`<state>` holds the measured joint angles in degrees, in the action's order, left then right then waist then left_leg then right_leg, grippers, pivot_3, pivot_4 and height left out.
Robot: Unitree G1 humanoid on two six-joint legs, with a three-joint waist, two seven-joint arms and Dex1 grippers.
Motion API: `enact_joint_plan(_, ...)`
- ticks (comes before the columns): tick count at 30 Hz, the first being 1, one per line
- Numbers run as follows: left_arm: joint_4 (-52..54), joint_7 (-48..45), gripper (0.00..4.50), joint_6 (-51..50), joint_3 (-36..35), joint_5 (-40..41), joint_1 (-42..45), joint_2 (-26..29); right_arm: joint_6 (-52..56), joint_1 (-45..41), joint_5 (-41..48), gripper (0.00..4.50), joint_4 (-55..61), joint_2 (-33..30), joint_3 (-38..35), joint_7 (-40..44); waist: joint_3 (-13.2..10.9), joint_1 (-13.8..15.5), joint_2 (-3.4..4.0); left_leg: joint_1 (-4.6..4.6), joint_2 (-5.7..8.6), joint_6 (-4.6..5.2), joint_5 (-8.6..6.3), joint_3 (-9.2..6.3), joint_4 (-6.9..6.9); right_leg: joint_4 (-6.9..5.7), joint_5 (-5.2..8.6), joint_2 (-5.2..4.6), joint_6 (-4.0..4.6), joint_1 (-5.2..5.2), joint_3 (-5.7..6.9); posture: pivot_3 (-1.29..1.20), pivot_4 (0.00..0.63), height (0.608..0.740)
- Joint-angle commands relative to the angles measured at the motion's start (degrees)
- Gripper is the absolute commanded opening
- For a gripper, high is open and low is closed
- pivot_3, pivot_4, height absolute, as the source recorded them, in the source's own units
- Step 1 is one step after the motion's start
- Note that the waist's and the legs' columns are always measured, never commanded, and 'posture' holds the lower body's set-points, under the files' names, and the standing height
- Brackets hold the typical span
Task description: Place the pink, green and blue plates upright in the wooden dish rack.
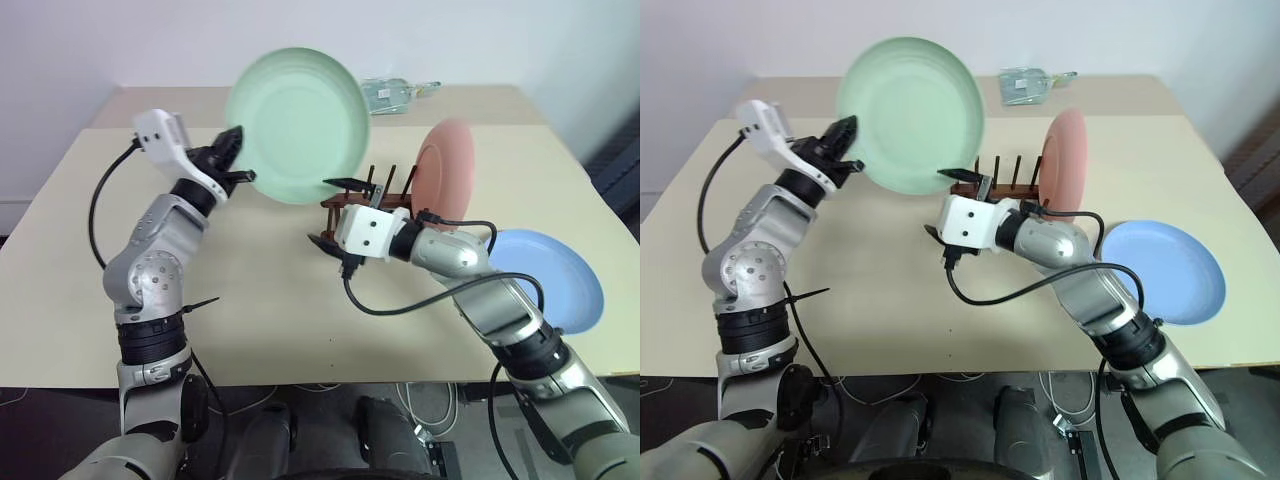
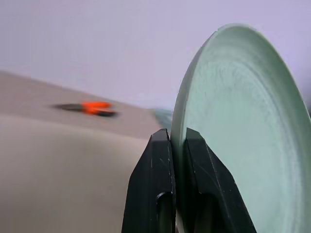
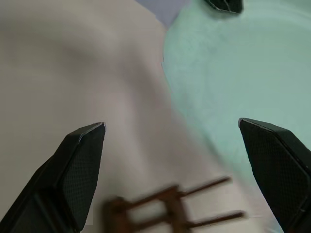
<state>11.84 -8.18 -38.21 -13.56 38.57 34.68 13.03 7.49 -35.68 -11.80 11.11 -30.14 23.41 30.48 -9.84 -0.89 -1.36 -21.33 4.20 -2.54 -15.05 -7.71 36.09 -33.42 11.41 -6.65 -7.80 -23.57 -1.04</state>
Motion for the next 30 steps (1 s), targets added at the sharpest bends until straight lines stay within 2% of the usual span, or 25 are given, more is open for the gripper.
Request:
enact_joint_plan(1, 5.2, -2.2, 0.01, -1.1, 3.1, 0.1, 0.5, 1.4, -5.8, -3.4, -7.8, 4.24, -4.6, 0.0, 0.9, -3.6, 0.0, -0.1, 0.00, -0.02, 0.00, 0.00, 0.00, 0.00, -0.02, -0.02, 0.00, 0.00, 0.00, -0.04, 0.00, 0.00, 0.150, 0.740)
enact_joint_plan(3, 6.9, -3.2, 0.00, -2.1, 4.6, 0.3, 0.0, 1.9, -7.9, -3.9, -11.5, 3.70, -7.2, -1.0, 1.2, -4.7, 0.0, 0.0, 0.00, -0.04, 0.00, 0.00, 0.00, 0.00, -0.02, -0.02, 0.00, 0.01, 0.00, -0.06, 0.00, 0.00, 0.150, 0.740)
enact_joint_plan(7, 7.3, -2.3, 0.00, -2.6, 2.9, 1.7, 0.2, 1.4, -10.1, -3.1, -13.6, 1.74, -7.9, -1.2, -0.1, -4.5, 0.0, 0.1, 0.01, -0.05, 0.01, 0.00, 0.00, -0.01, -0.01, 0.00, 0.00, 0.01, 0.00, -0.05, -0.03, 0.00, 0.150, 0.740)
enact_joint_plan(8, 7.3, -2.3, 0.00, -2.4, 2.2, 2.3, 0.2, 1.0, -10.6, -2.9, -13.9, 1.13, -7.9, -1.1, -0.4, -4.5, 0.0, 0.1, 0.01, -0.05, 0.01, 0.00, 0.00, -0.01, 0.00, 0.00, 0.00, 0.01, 0.00, -0.05, -0.03, 0.00, 0.150, 0.740)
enact_joint_plan(10, 6.2, -0.6, 0.74, -1.9, -0.5, 3.6, 1.2, -0.4, -11.5, -2.6, -14.1, 0.16, -7.3, -0.8, -1.1, -4.9, 0.0, 0.1, 0.01, -0.05, 0.01, 0.00, 0.00, -0.02, 0.00, 0.00, 0.00, 0.01, 0.00, -0.04, -0.03, 0.00, 0.150, 0.740)
enact_joint_plan(11, 5.7, 0.1, 1.07, -1.7, -1.4, 3.8, 1.7, -0.9, -11.8, -2.4, -14.2, 0.00, -7.2, -0.6, -1.4, -5.0, 0.0, 0.2, 0.00, -0.04, 0.01, 0.00, 0.00, -0.02, 0.01, 0.01, 0.00, 0.01, 0.00, -0.03, -0.03, 0.00, 0.150, 0.740)
enact_joint_plan(14, 1.9, 5.5, 2.54, 3.5, -8.7, 5.6, 6.2, -3.3, -11.6, -1.2, -10.9, 0.00, -4.4, 1.4, -4.1, -5.3, -0.1, 0.5, -0.13, -0.08, 0.02, -0.01, 0.01, -0.08, 0.05, 0.01, 0.00, 0.01, 0.00, -0.01, 0.00, 0.00, 0.150, 0.740)
enact_joint_plan(16, -0.9, 6.8, 2.54, 7.0, -11.7, 4.5, 7.9, -2.5, -9.8, 0.2, -7.1, 0.00, -1.6, 3.4, -7.2, -5.3, -0.1, 0.2, -0.16, -0.08, 0.02, -0.02, 0.02, -0.11, 0.04, 0.04, -0.01, 0.01, 0.01, 0.00, 0.02, 0.00, 0.150, 0.740)
enact_joint_plan(18, -2.1, 4.1, 2.54, 9.6, -9.2, -1.1, 6.3, 1.2, -5.7, 2.5, -0.9, 0.00, 2.2, 6.2, -11.4, -4.7, -0.1, 0.0, -0.13, -0.02, 0.00, -0.03, 0.02, -0.06, -0.03, 0.04, -0.01, 0.03, 0.01, -0.01, -0.02, 0.00, 0.150, 0.740)
enact_joint_plan(20, -2.6, -0.8, 2.54, 11.0, -5.5, -4.6, 3.1, 4.8, 2.9, 5.1, 10.4, 0.00, 8.0, 10.4, -17.0, -3.4, -0.1, 0.0, -0.09, 0.00, -0.02, -0.04, 0.02, -0.06, -0.10, 0.04, -0.01, 0.07, 0.01, -0.02, -0.04, 0.00, 0.150, 0.740)
enact_joint_plan(23, -0.2, -13.4, 2.54, 8.6, 0.8, -2.9, -5.3, 9.5, 20.4, 5.7, 31.2, 0.00, 16.0, 16.5, -27.4, -5.0, -0.1, 0.2, -0.03, -0.02, -0.02, -0.02, 0.01, -0.10, -0.07, 0.04, -0.02, 0.08, 0.03, -0.01, -0.05, 0.00, 0.150, 0.740)
enact_joint_plan(26, 5.1, -26.2, 2.54, 2.7, 6.0, 3.3, -14.6, 14.2, 32.8, 4.2, 48.1, 0.00, 20.1, 18.9, -35.5, -9.2, -0.2, 0.2, 0.01, -0.05, -0.02, 0.03, -0.01, -0.14, -0.04, 0.07, -0.02, 0.07, 0.09, 0.01, -0.06, 0.00, 0.150, 0.740)
enact_joint_plan(30, 9.7, -37.0, 2.54, -0.2, 11.1, 5.6, -21.6, 19.6, 40.4, 2.7, 58.7, 0.00, 20.6, 18.3, -40.0, -14.8, -0.3, 0.0, 0.26, -0.06, -0.08, 0.06, -0.03, -0.12, -0.10, 0.02, 0.08, 0.08, 0.31, -0.09, -0.05, 0.00, 0.150, 0.740)
